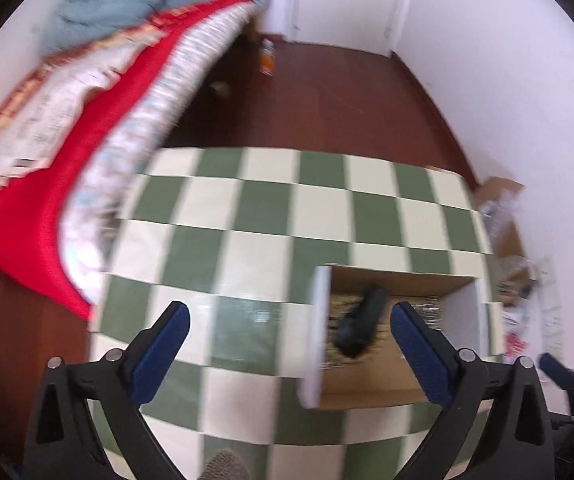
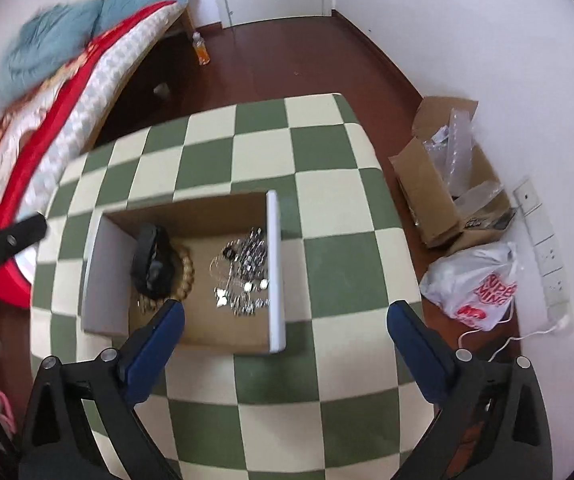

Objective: Organize jewelry
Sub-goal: 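Carry both rings into the box and open both tools, then lift both tools away from the box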

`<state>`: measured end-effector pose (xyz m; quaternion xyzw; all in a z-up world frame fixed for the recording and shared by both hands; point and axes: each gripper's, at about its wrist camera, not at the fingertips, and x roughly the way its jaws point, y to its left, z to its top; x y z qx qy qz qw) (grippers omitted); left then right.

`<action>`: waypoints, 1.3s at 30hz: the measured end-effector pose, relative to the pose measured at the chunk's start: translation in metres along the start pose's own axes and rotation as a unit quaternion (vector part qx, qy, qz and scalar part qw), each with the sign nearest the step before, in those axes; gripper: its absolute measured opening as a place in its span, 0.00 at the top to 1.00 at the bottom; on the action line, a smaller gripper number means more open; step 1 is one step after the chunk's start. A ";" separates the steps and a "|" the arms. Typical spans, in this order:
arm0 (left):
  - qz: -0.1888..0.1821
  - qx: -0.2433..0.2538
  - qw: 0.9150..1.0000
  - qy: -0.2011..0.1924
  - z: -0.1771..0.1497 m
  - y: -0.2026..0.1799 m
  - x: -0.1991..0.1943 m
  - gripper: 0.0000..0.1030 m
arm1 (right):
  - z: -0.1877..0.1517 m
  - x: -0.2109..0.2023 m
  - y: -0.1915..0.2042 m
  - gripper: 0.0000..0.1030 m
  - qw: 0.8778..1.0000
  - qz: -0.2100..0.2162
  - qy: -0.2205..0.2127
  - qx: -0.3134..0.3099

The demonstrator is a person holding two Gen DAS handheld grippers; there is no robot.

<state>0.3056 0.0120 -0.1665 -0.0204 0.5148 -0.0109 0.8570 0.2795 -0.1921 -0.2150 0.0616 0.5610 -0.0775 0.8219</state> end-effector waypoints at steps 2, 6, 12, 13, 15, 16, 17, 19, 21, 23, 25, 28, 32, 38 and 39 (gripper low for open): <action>0.027 0.006 1.000 -0.014 -0.011 0.007 -0.007 0.01 | -0.006 -0.001 0.006 0.00 1.000 -0.004 0.006 -0.007; 0.045 0.017 0.999 -0.010 -0.030 0.013 -0.014 0.01 | -0.018 -0.007 0.017 0.00 1.000 -0.009 0.013 -0.012; 0.042 0.019 0.999 -0.011 -0.056 0.014 -0.042 0.01 | -0.034 -0.038 0.020 0.00 1.000 -0.014 0.001 -0.012; 0.040 0.021 0.999 -0.014 -0.059 0.012 -0.049 0.01 | -0.036 -0.044 0.020 0.00 1.000 -0.014 -0.003 -0.013; 0.041 0.019 0.999 -0.020 -0.064 0.010 -0.063 0.01 | -0.043 -0.062 0.018 0.00 1.000 -0.017 -0.014 -0.016; 0.038 0.017 0.999 -0.026 -0.068 0.010 -0.074 0.01 | -0.046 -0.070 0.017 0.00 0.999 -0.019 -0.020 -0.017; 0.035 0.017 0.999 -0.031 -0.070 0.010 -0.082 0.01 | -0.051 -0.081 0.016 0.00 0.999 -0.019 -0.027 -0.019; 0.038 0.018 0.998 -0.047 -0.076 0.009 -0.101 0.01 | -0.056 -0.100 0.013 0.00 0.999 -0.020 -0.039 -0.018; 0.033 0.019 0.997 -0.064 -0.081 0.009 -0.122 0.01 | -0.063 -0.120 0.011 0.00 0.998 -0.019 -0.052 -0.019; 0.032 0.018 0.996 -0.077 -0.086 0.009 -0.143 0.01 | -0.072 -0.143 0.009 0.00 0.997 -0.018 -0.068 -0.020; 0.028 0.020 0.995 -0.089 -0.092 0.008 -0.161 0.01 | -0.079 -0.164 0.008 0.00 0.996 -0.016 -0.082 -0.020; 0.020 0.020 0.994 -0.104 -0.100 0.009 -0.188 0.01 | -0.089 -0.196 0.006 0.00 0.994 -0.011 -0.103 -0.022; 0.015 0.019 0.993 -0.112 -0.110 0.009 -0.218 0.01 | -0.102 -0.237 0.005 0.00 0.991 -0.007 -0.129 -0.023; 0.011 0.026 0.994 -0.110 -0.114 0.006 -0.249 0.01 | -0.109 -0.276 0.005 0.00 0.990 0.000 -0.137 -0.028; 0.013 0.025 0.994 -0.109 -0.114 0.006 -0.253 0.01 | -0.108 -0.280 0.004 0.00 0.991 0.002 -0.135 -0.026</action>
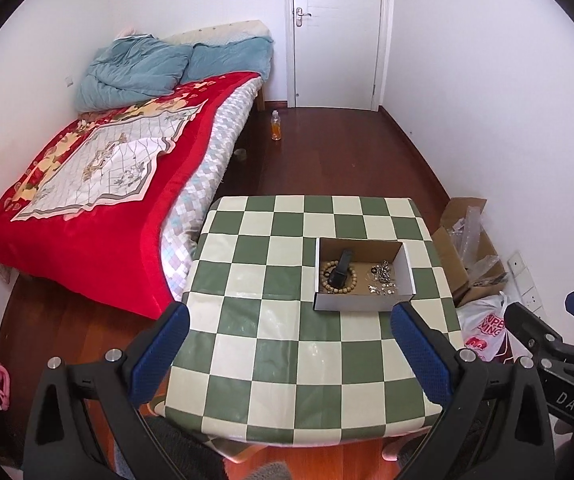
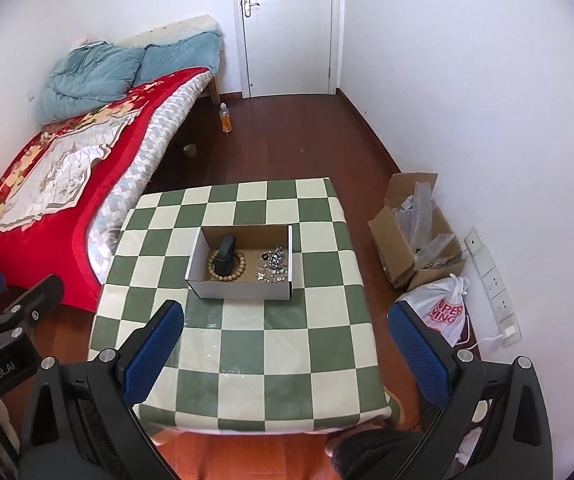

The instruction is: Organize jewelry

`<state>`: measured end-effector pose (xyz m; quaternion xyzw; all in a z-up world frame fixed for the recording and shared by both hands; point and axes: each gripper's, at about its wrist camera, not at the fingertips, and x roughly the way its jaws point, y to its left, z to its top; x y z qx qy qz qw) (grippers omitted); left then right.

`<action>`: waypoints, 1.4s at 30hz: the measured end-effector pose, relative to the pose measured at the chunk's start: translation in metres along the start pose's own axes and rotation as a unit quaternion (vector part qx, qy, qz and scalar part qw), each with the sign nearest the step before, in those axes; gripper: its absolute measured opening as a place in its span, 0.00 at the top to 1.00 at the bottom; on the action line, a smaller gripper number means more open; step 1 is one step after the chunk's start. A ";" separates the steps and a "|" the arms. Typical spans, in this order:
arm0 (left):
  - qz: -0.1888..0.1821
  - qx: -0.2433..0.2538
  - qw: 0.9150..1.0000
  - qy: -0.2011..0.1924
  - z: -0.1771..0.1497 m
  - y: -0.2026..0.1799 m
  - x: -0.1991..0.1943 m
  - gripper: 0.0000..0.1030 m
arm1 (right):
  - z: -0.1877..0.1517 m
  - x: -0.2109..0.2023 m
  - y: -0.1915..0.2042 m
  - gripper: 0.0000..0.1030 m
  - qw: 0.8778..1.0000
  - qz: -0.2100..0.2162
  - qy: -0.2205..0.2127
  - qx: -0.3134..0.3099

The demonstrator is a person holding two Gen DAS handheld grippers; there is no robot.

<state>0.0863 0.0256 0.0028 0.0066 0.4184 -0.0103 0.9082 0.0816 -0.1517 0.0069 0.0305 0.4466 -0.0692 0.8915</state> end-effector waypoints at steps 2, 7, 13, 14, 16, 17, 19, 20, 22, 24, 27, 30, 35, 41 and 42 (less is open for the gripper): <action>0.003 -0.004 1.000 0.005 0.005 0.000 -0.005 0.01 | 0.005 -0.006 -0.001 0.00 1.000 -0.001 0.001 0.000; 0.006 -0.011 1.000 0.007 0.016 -0.001 -0.008 0.01 | 0.019 -0.013 -0.002 0.00 1.000 -0.007 -0.005 -0.007; 0.009 -0.016 1.000 0.012 0.023 -0.009 0.001 0.01 | 0.034 -0.005 -0.006 0.00 1.000 -0.013 -0.001 -0.010; 0.010 -0.015 1.000 0.012 0.024 -0.009 0.003 0.01 | 0.035 -0.003 -0.005 0.00 1.000 -0.013 0.001 -0.011; 0.014 -0.014 1.000 0.011 0.025 -0.010 0.005 0.01 | 0.036 0.002 -0.006 0.00 1.000 -0.015 0.004 -0.014; 0.018 -0.015 1.000 0.011 0.025 -0.010 0.008 0.01 | 0.037 0.005 -0.006 0.00 1.000 -0.016 0.005 -0.015; 0.020 -0.017 1.000 0.015 0.025 -0.011 0.014 0.01 | 0.037 0.010 -0.006 0.00 1.000 -0.017 0.011 -0.017; 0.021 -0.018 0.999 0.019 0.024 -0.011 0.017 0.01 | 0.037 0.013 -0.006 0.00 1.000 -0.015 0.014 -0.017; 0.023 -0.019 0.999 0.024 0.023 -0.011 0.022 0.01 | 0.036 0.017 -0.006 0.00 1.000 -0.014 0.018 -0.017; 0.024 -0.019 0.999 0.027 0.022 -0.011 0.025 0.01 | 0.035 0.020 -0.006 0.00 1.000 -0.015 0.019 -0.019; 0.025 -0.019 0.999 0.030 0.021 -0.011 0.028 0.01 | 0.035 0.024 -0.005 0.00 1.000 -0.014 0.021 -0.019; 0.029 -0.017 0.999 0.030 0.021 -0.012 0.029 0.01 | 0.035 0.026 -0.004 0.00 0.999 -0.015 0.022 -0.021; 0.032 -0.017 0.999 0.029 0.021 -0.011 0.031 0.01 | 0.034 0.029 -0.002 0.00 0.999 -0.015 0.024 -0.024; 0.032 -0.017 0.999 0.030 0.021 -0.008 0.030 0.01 | 0.033 0.029 0.001 0.00 0.999 -0.014 0.025 -0.024; 0.031 -0.016 0.999 0.029 0.021 -0.008 0.029 0.01 | 0.032 0.030 0.001 0.00 0.999 -0.014 0.025 -0.024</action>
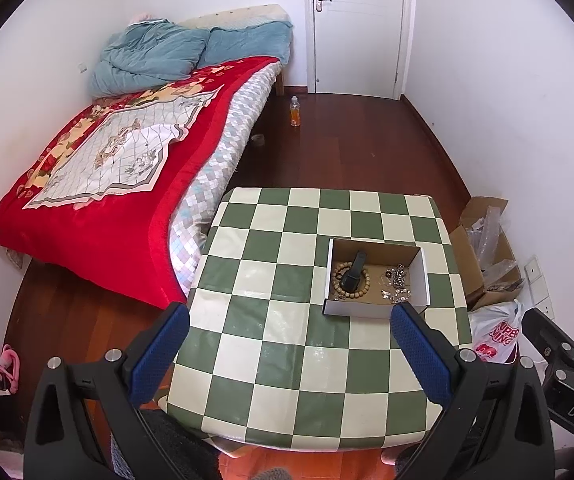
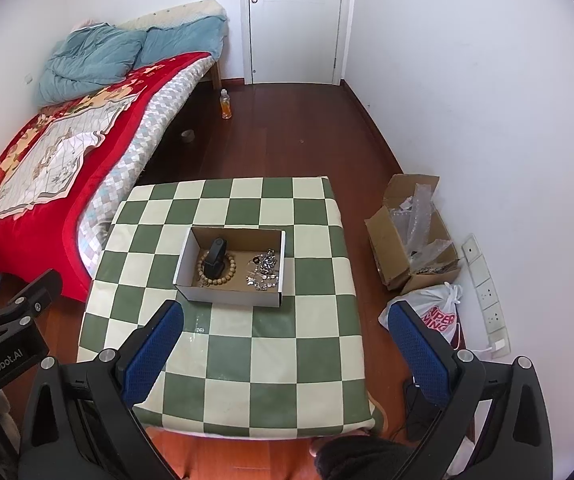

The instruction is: Organize jewelry

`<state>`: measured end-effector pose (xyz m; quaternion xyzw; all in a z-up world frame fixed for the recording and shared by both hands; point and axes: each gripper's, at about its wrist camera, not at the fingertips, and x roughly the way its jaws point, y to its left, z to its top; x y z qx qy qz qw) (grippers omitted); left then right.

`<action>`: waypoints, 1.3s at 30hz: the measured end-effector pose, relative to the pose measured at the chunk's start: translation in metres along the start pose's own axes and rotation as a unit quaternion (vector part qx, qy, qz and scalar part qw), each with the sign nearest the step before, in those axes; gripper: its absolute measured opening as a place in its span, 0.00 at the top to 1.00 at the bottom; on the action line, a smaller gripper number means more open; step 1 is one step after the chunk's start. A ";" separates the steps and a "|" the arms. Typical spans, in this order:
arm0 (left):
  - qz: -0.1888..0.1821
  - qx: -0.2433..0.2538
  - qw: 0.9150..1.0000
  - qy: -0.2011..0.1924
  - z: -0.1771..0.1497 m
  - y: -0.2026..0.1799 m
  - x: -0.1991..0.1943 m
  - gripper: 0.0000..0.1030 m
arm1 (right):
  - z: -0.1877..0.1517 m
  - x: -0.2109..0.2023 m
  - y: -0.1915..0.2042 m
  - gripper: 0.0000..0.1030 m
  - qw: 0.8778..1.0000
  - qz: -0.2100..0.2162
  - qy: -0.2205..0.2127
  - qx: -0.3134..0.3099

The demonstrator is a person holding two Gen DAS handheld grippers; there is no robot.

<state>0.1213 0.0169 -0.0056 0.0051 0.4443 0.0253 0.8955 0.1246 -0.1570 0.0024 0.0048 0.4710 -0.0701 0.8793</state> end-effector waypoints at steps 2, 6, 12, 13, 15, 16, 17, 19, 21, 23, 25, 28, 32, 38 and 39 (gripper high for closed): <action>0.001 0.000 1.000 0.000 0.000 0.000 0.001 0.01 | 0.000 0.000 0.001 0.00 1.000 0.000 0.001 0.000; 0.000 0.001 1.000 0.000 0.000 0.000 0.000 0.01 | 0.000 0.000 0.001 0.00 1.000 0.001 0.001 -0.001; -0.001 0.004 1.000 -0.004 -0.001 0.000 -0.004 0.01 | -0.002 0.001 0.002 0.00 1.000 0.002 0.001 0.000; -0.002 0.005 1.000 -0.004 -0.002 0.000 -0.005 0.01 | -0.001 0.000 0.002 0.00 1.000 0.002 0.000 0.000; 0.000 0.006 1.000 -0.005 -0.002 -0.001 -0.007 0.01 | -0.002 0.001 0.002 0.00 1.000 0.002 0.000 0.000; 0.001 0.007 1.000 -0.006 -0.002 -0.001 -0.007 0.01 | -0.002 0.001 0.001 0.00 1.000 0.003 0.000 0.001; 0.003 0.007 1.000 -0.007 -0.001 -0.002 -0.008 0.01 | -0.002 0.000 0.001 0.00 1.000 0.004 0.000 0.001; 0.006 0.008 1.000 -0.009 -0.001 -0.002 -0.009 0.01 | -0.003 0.000 0.000 0.00 1.000 0.004 -0.001 0.002; 0.007 0.010 1.000 -0.011 -0.001 -0.002 -0.010 0.01 | -0.003 0.000 -0.001 0.00 1.000 0.003 -0.001 0.004; 0.006 0.009 1.000 -0.011 -0.001 -0.003 -0.010 0.01 | -0.003 -0.001 -0.002 0.00 1.000 0.003 -0.002 0.004; 0.007 0.010 1.000 -0.011 -0.001 -0.003 -0.010 0.01 | -0.002 -0.002 -0.002 0.00 1.000 0.002 -0.002 0.005; 0.006 0.014 1.000 -0.009 0.000 -0.003 -0.011 0.01 | -0.002 -0.004 -0.004 0.00 1.000 0.003 -0.003 0.007; 0.008 0.015 1.000 -0.012 0.000 -0.005 -0.012 0.01 | -0.001 -0.006 -0.005 0.00 1.000 0.003 -0.005 0.009; 0.008 0.014 1.000 -0.012 0.000 -0.005 -0.013 0.01 | 0.000 -0.007 -0.006 0.00 1.000 0.003 -0.006 0.011; 0.008 0.015 1.000 -0.012 0.000 -0.005 -0.013 0.01 | 0.000 -0.007 -0.006 0.00 1.000 0.003 -0.005 0.010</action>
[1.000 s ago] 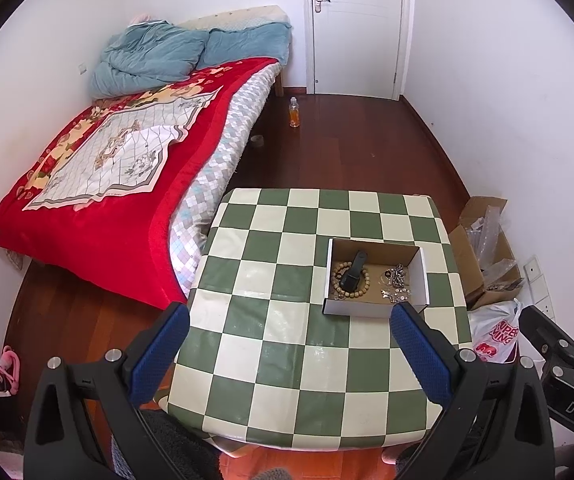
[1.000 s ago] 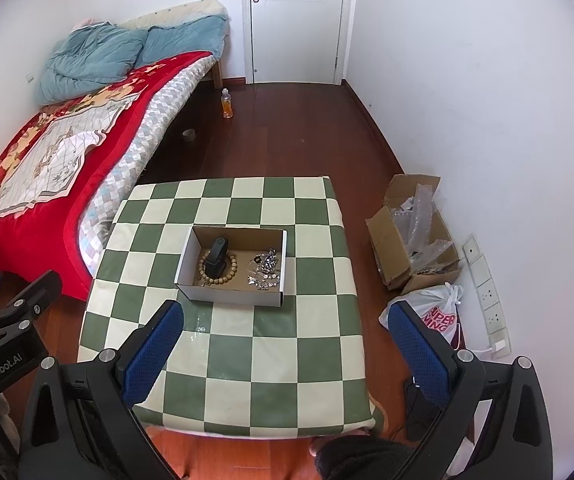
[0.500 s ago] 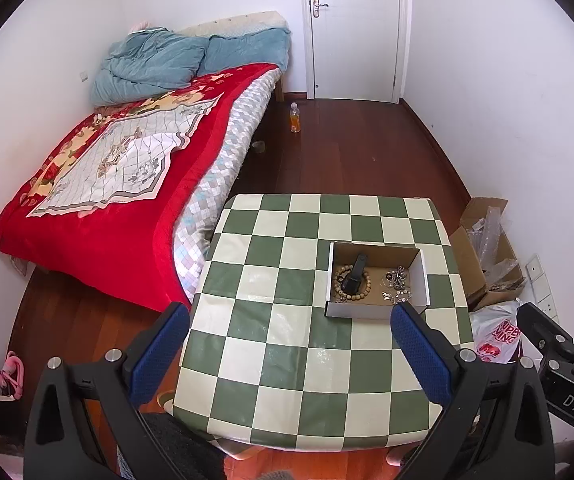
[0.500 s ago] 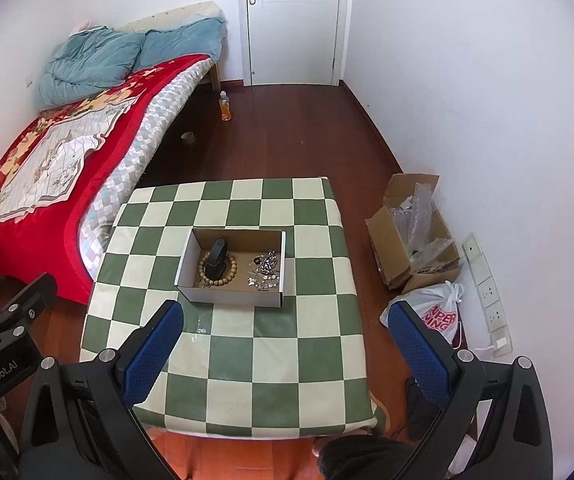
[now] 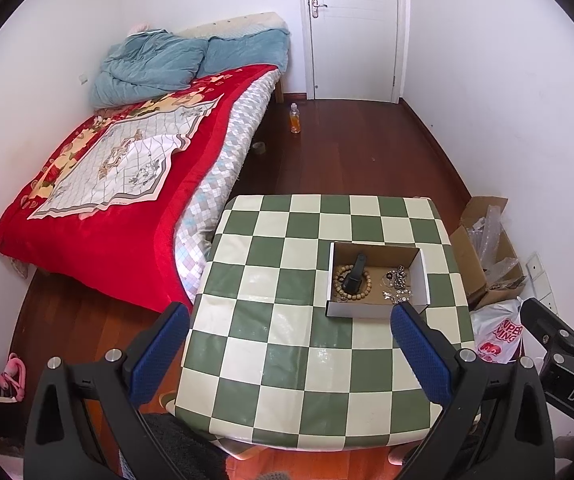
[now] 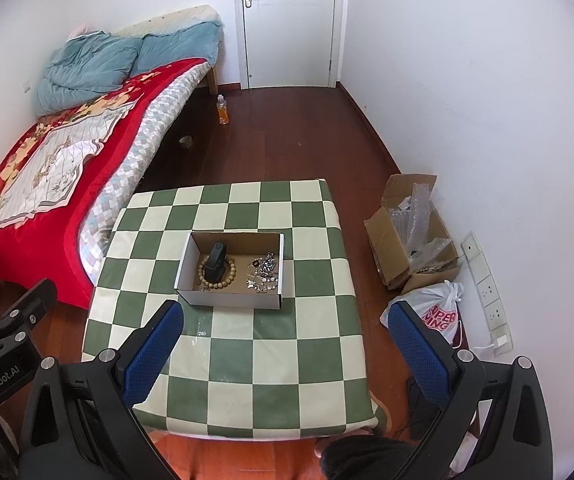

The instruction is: Organize jewelry

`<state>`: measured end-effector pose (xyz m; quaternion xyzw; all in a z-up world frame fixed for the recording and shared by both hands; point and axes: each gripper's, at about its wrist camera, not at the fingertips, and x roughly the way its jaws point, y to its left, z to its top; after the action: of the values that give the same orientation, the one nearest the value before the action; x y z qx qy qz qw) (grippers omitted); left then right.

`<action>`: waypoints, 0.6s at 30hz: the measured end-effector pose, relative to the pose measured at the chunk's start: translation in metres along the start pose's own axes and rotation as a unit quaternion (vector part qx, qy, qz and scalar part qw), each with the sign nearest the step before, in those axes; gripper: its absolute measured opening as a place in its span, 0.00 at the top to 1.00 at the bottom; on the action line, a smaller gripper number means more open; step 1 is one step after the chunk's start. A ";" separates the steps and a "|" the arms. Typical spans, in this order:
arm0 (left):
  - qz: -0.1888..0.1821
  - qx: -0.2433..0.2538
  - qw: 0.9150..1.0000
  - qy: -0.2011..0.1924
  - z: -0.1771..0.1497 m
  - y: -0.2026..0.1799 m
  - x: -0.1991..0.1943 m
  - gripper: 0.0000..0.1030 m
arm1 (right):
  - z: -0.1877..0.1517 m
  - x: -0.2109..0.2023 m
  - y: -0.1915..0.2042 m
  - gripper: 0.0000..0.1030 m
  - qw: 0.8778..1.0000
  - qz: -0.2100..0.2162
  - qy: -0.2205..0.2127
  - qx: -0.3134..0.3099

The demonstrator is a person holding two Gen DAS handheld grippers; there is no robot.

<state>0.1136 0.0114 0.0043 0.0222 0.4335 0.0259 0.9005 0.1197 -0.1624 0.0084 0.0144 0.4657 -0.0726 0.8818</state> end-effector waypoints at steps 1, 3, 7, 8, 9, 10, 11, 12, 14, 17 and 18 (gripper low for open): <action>-0.001 0.000 1.000 0.000 0.000 0.000 0.000 0.01 | 0.000 0.000 0.000 0.00 1.000 0.000 0.000 0.000; 0.000 0.000 1.000 0.000 0.000 0.000 0.000 0.01 | 0.000 -0.001 0.000 0.00 1.000 0.000 -0.001 0.001; -0.001 -0.001 1.000 -0.001 0.000 0.000 0.000 0.01 | 0.000 0.000 0.000 0.00 1.000 0.001 0.000 0.000; -0.001 0.000 1.000 0.000 0.000 0.000 0.000 0.01 | 0.000 -0.001 0.000 0.00 1.000 0.000 -0.001 -0.001; -0.002 -0.001 1.000 0.000 0.000 0.000 -0.001 0.01 | 0.000 -0.001 0.000 0.00 1.000 0.000 -0.001 -0.001; -0.002 -0.001 1.000 0.000 0.001 0.001 -0.001 0.01 | 0.000 -0.001 0.000 0.00 1.000 -0.001 -0.001 -0.001; -0.002 -0.001 1.000 0.001 0.001 0.001 -0.001 0.01 | 0.001 -0.001 0.000 0.00 1.000 0.000 -0.001 -0.001; -0.002 -0.002 1.000 0.001 0.001 0.001 -0.002 0.01 | 0.001 -0.002 0.000 0.00 1.000 0.000 -0.002 -0.001; -0.001 -0.003 1.000 0.001 0.001 0.001 -0.002 0.01 | 0.001 -0.002 0.000 0.00 1.000 -0.001 -0.002 -0.002; -0.002 -0.005 1.000 0.001 0.001 0.001 -0.004 0.01 | 0.002 -0.002 0.000 0.00 1.000 -0.001 -0.001 -0.002; -0.001 -0.004 1.000 0.000 0.001 0.001 -0.003 0.01 | 0.002 -0.002 0.000 0.00 1.000 -0.001 -0.001 -0.001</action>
<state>0.1120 0.0125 0.0074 0.0178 0.4339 0.0264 0.9004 0.1198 -0.1623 0.0114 0.0127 0.4646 -0.0728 0.8824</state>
